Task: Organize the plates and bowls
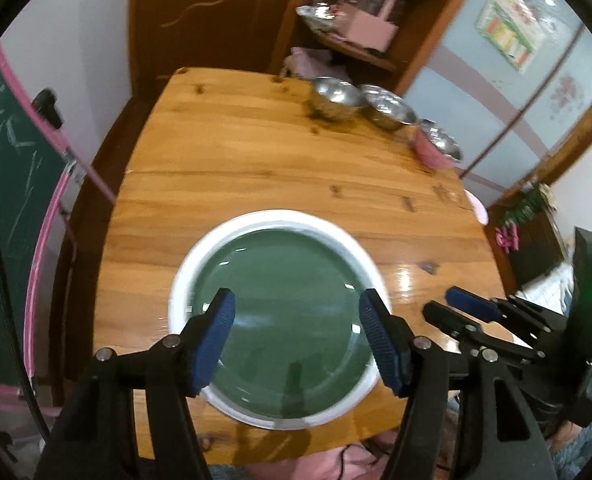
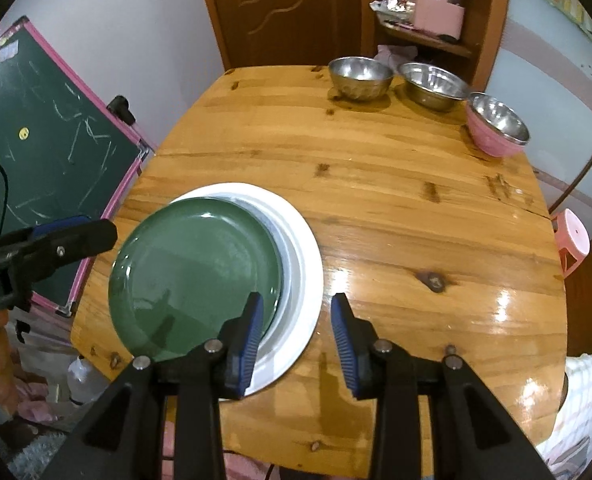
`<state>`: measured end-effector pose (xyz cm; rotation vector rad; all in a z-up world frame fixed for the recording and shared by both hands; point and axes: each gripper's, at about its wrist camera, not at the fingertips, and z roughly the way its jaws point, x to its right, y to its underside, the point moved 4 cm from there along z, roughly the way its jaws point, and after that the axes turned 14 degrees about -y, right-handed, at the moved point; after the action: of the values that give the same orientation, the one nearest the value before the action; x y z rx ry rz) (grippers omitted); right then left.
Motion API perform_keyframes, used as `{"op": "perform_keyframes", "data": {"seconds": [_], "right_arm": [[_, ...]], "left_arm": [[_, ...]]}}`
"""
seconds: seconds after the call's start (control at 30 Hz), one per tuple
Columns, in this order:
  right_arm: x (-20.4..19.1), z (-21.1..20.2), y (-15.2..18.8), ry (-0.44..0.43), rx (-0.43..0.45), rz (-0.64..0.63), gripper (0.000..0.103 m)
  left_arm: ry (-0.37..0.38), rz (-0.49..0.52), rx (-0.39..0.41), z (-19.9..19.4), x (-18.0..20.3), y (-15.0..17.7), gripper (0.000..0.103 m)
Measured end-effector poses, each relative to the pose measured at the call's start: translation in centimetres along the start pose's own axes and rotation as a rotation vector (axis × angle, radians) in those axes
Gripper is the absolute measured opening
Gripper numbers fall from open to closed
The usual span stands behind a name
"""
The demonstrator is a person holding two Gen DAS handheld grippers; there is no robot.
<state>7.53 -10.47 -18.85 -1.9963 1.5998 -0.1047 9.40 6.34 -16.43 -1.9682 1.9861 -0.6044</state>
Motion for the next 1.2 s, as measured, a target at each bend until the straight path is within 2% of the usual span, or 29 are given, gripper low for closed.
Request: {"op": "perform_keyframes", "data": {"seconds": [0.17, 0.23, 0.5, 0.67, 0.77, 0.97, 1.2], "right_arm": [[0.0, -2.5, 0.3, 0.032, 0.040, 0.014, 0.035], [-0.1, -3.8, 0.4, 0.041, 0.067, 0.012, 0.035], [1.7, -8.7, -0.3, 0.044, 0.135, 0.046, 0.035], [4.1, -12.8, -2.5, 0.031, 0.203, 0.073, 0.035], [5.8, -14.9, -4.0, 0.036, 0.235, 0.078, 0.035], [9.2, -17.8, -7.1, 0.038, 0.262, 0.089, 0.035], [13.4, -20.0, -10.9, 0.055, 0.273, 0.121, 0.035]], "left_arm": [[0.092, 0.057, 0.059, -2.7, 2.6, -0.6, 0.064], [0.112, 0.079, 0.088, -3.7, 3.6, -1.2, 0.069], [0.170, 0.158, 0.157, -7.2, 7.8, -4.7, 0.070], [0.172, 0.190, 0.192, -9.1, 10.4, -7.5, 0.071], [0.160, 0.206, 0.199, -9.7, 12.0, -9.2, 0.077], [0.128, 0.247, 0.249, -10.6, 15.1, -12.9, 0.079], [0.139, 0.235, 0.246, -10.3, 17.7, -17.8, 0.079]]}}
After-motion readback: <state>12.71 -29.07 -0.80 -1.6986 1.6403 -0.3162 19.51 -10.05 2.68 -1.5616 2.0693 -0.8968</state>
